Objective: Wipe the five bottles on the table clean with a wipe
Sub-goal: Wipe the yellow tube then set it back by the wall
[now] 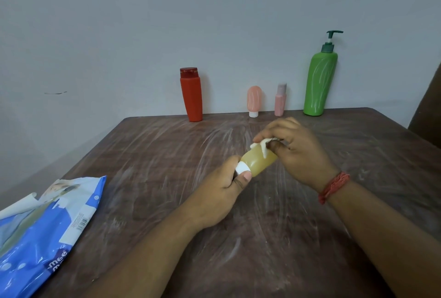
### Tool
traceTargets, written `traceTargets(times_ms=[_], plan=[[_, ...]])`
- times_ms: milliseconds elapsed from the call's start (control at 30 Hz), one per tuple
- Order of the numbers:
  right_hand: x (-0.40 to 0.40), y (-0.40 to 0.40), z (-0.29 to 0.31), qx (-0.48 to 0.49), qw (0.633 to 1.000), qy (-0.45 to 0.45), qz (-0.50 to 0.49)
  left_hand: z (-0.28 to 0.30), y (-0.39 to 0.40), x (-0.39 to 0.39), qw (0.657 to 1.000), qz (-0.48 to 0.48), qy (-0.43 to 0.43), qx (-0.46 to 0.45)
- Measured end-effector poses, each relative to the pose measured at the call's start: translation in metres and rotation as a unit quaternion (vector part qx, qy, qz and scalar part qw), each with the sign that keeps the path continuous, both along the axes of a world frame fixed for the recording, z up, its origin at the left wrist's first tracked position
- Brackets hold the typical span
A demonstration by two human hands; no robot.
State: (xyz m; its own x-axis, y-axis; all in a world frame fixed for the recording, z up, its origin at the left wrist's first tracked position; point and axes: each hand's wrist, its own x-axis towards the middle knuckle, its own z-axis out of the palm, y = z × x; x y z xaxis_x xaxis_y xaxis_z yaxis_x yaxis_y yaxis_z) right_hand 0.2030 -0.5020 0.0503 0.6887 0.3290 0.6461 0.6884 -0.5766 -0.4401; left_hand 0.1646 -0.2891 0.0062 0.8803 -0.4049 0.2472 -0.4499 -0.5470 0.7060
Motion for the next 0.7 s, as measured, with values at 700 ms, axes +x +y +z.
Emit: traceTargets(times_ms=[700], plan=[[-0.014, 0.045, -0.019, 0.274, 0.951, 0.142, -0.008, -0.001, -0.011, 0.000, 0.953, 0.017, 0.043, -0.298]])
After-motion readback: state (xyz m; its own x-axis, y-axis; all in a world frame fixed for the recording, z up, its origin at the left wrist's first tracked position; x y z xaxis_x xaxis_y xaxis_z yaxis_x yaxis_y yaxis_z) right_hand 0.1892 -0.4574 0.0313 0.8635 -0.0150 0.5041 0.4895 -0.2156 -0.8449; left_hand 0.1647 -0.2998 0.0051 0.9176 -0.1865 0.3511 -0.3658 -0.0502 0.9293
